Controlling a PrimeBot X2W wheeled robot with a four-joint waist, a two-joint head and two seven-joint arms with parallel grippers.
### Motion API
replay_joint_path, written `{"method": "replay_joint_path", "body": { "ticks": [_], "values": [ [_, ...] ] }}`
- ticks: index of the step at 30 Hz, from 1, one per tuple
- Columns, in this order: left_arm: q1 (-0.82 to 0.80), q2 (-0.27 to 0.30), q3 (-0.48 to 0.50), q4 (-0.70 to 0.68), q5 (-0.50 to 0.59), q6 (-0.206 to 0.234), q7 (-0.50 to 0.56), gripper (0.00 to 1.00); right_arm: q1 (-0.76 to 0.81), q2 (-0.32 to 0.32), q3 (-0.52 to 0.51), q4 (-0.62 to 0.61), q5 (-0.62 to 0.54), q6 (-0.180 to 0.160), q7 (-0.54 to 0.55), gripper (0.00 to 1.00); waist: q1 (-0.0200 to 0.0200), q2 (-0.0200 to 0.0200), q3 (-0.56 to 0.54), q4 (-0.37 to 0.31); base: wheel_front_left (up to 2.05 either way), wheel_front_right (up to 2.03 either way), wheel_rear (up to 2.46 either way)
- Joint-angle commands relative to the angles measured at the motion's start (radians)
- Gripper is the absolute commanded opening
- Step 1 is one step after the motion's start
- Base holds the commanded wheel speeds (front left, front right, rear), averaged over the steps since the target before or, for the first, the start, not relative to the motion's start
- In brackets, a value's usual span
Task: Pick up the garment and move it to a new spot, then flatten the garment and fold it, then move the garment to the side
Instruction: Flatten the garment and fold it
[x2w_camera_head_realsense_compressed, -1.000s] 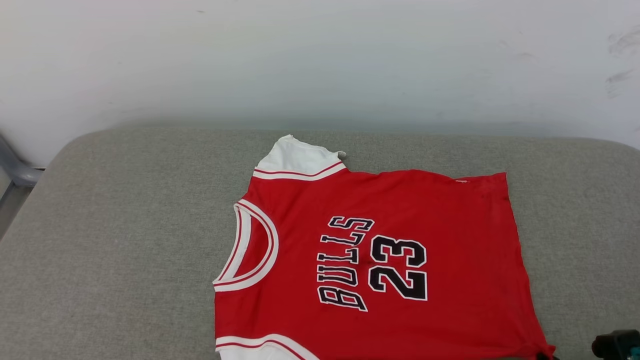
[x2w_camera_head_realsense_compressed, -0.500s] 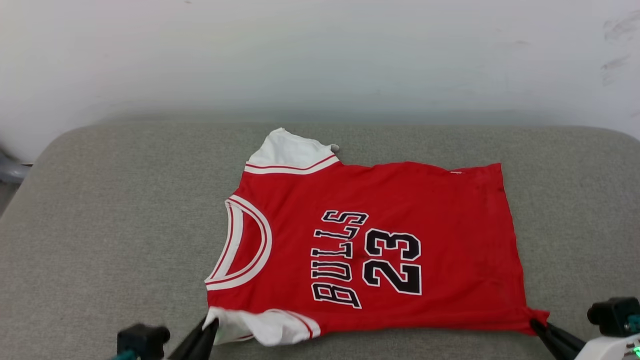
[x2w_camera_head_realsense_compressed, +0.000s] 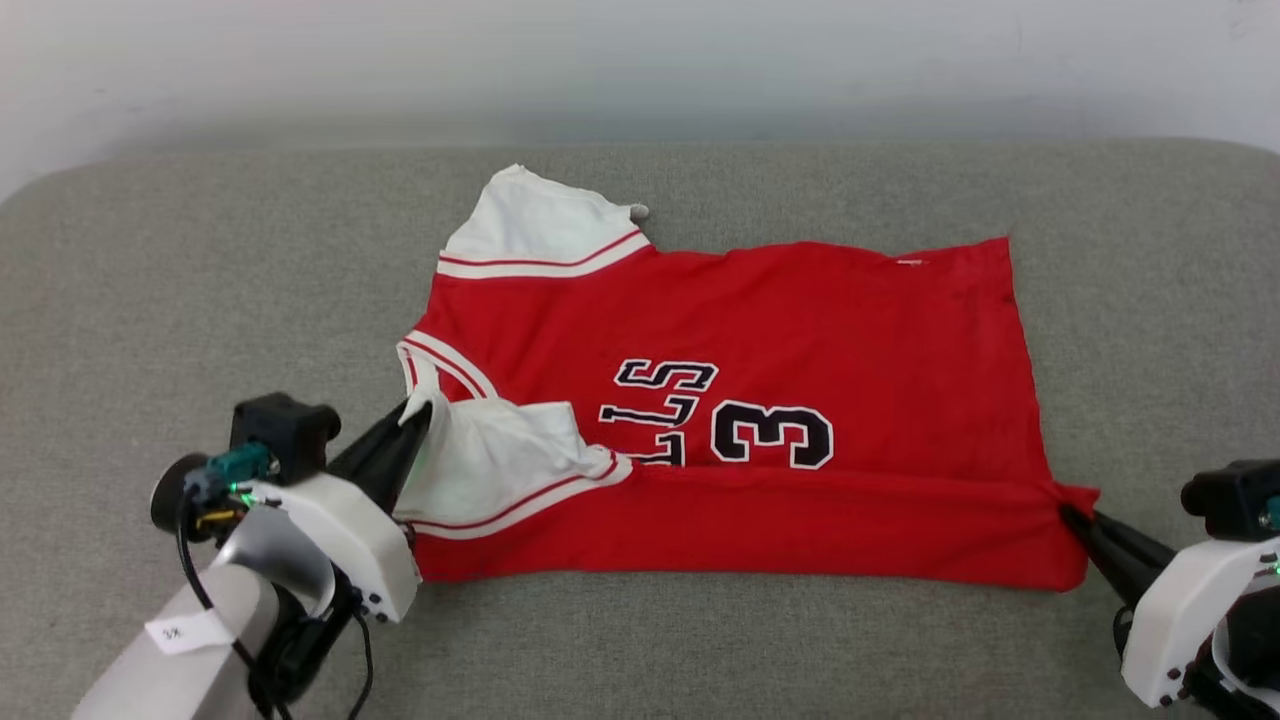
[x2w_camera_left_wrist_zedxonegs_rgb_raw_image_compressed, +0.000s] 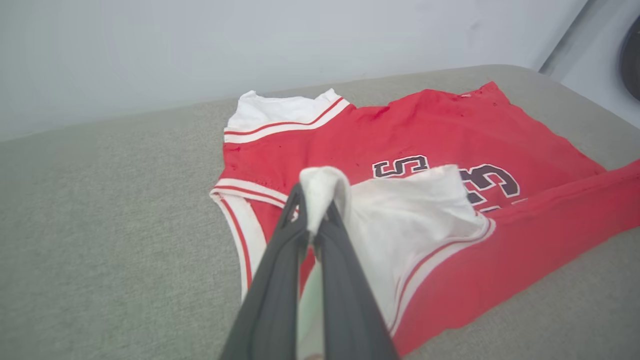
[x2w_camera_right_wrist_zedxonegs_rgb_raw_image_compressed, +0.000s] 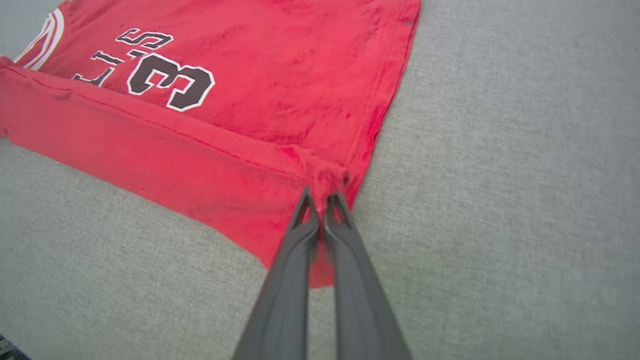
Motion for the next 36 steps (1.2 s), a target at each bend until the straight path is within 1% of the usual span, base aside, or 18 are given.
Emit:
{"method": "replay_joint_path", "body": {
  "ticks": [1,7,12,17,21,22,23,24,30,33,35,36],
  "values": [
    [-0.031,-0.005,-0.004,0.018,0.009,-0.008,0.003,0.0,-0.026,0.001,0.003,0.006,0.006,-0.001,0.003,0.0,-0.0002,-0.0001,0.042,-0.005,0.0,0.0,0.0],
    [-0.174,-0.023,-0.031,0.164,0.027,-0.056,0.036,0.0,-0.12,0.006,0.039,0.052,0.011,-0.001,0.01,0.0,-0.0002,-0.0001,0.128,-0.006,0.0,0.0,0.0],
    [-0.247,-0.047,-0.059,0.294,0.037,-0.081,0.041,0.0,-0.181,0.01,0.071,0.098,0.014,-0.001,0.004,0.0,-0.0002,-0.0001,0.184,-0.005,0.0,0.0,0.0],
    [-0.276,-0.077,-0.09,0.393,0.034,-0.099,0.014,0.0,-0.204,0.01,0.103,0.141,0.025,-0.001,0.0,0.0,-0.0002,-0.0001,0.198,-0.001,0.0,0.0,0.0],
    [-0.288,-0.091,-0.106,0.447,0.023,-0.108,-0.011,0.0,-0.205,0.01,0.114,0.156,0.039,-0.001,-0.012,0.0,-0.0002,-0.0001,0.182,0.004,0.0,0.0,0.0],
    [-0.289,-0.095,-0.107,0.457,0.017,-0.109,-0.016,0.05,-0.203,0.01,0.112,0.158,0.044,-0.001,-0.014,0.0,-0.0002,-0.0001,0.174,0.005,0.0,0.0,0.0],
    [-0.29,-0.097,-0.111,0.464,0.013,-0.11,-0.018,0.45,-0.199,0.011,0.108,0.159,0.049,-0.001,-0.018,0.33,-0.0002,-0.0001,0.165,0.007,0.0,0.0,0.0],
    [-0.292,-0.096,-0.116,0.47,0.013,-0.111,-0.018,1.0,-0.193,0.011,0.103,0.158,0.053,-0.001,-0.022,1.0,-0.0002,-0.0001,0.155,0.009,0.0,0.0,0.0],
    [-0.31,-0.07,-0.146,0.459,-0.004,-0.115,-0.001,1.0,-0.159,0.007,0.068,0.133,0.048,-0.001,-0.043,1.0,-0.0002,-0.0001,0.088,0.028,0.0,0.0,0.0],
    [-0.324,-0.046,-0.166,0.438,-0.021,-0.115,0.044,1.0,-0.139,0.011,0.051,0.12,0.038,-0.001,-0.046,1.0,-0.0002,-0.0001,0.056,0.039,0.0,0.0,0.0],
    [-0.332,-0.028,-0.185,0.414,-0.049,-0.115,0.101,1.0,-0.129,0.016,0.042,0.114,0.032,-0.001,-0.046,1.0,-0.0002,-0.0001,0.039,0.045,0.0,0.0,0.0],
    [-0.332,-0.028,-0.185,0.414,-0.049,-0.115,0.101,1.0,-0.129,0.016,0.042,0.114,0.032,-0.001,-0.046,1.0,-0.0002,-0.0001,0.039,0.045,0.0,0.0,0.0]
  ]
}}
